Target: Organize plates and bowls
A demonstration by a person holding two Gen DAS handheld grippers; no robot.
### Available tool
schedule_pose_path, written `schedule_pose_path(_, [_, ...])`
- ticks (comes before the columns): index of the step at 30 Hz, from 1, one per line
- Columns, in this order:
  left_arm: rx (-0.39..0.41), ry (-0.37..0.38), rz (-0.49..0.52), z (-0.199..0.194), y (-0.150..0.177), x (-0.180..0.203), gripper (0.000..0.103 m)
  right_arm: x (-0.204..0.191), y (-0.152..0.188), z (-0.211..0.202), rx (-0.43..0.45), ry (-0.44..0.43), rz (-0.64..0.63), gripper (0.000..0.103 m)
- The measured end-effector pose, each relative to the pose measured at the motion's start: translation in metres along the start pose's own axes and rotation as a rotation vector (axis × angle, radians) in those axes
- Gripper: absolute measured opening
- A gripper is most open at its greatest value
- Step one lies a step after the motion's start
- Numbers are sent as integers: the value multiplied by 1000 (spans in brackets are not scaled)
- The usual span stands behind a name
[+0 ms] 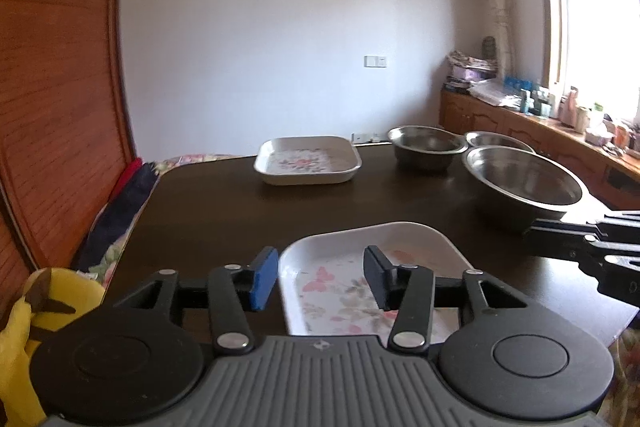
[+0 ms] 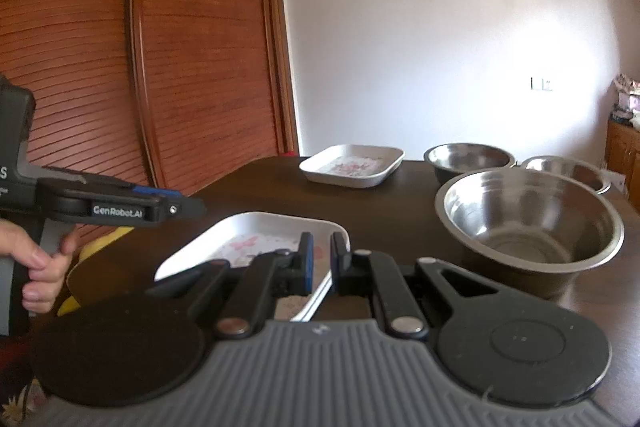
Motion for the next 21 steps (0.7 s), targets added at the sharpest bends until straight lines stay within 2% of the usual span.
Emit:
schedule_pose_path(6, [38, 27, 12, -4, -3, 14, 101, 6, 1, -11, 30, 21, 6, 11])
schedule_pose_path(13, [71, 25, 32, -8, -9, 22, 103, 12, -2, -15, 58, 57, -13, 17])
schedule_pose_path(15, [80, 19, 36, -10, -8, 24, 103, 14, -3, -16, 68, 67, -9, 33])
schedule_pose_path(16, [83, 19, 41, -10, -8, 26, 103, 16, -3, -16, 73, 69, -5, 51])
schedule_pose_path(17, [85, 19, 44, -11, -8, 27, 103, 17, -4, -17, 81, 69, -3, 60])
schedule_pose_path(21, [91, 13, 45, -11, -7, 27, 103, 19, -5, -18, 100, 87, -14, 63])
Point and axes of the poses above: each gripper's, at about its wrist camera, not at the fingertips, and z roughly the way its jaws point, x to its right, y to its underside, the point moved 5 cm from there along z, roughly the way its jaws point, and after that the axes turned 12 degrees about y, right-handed, at the moved point
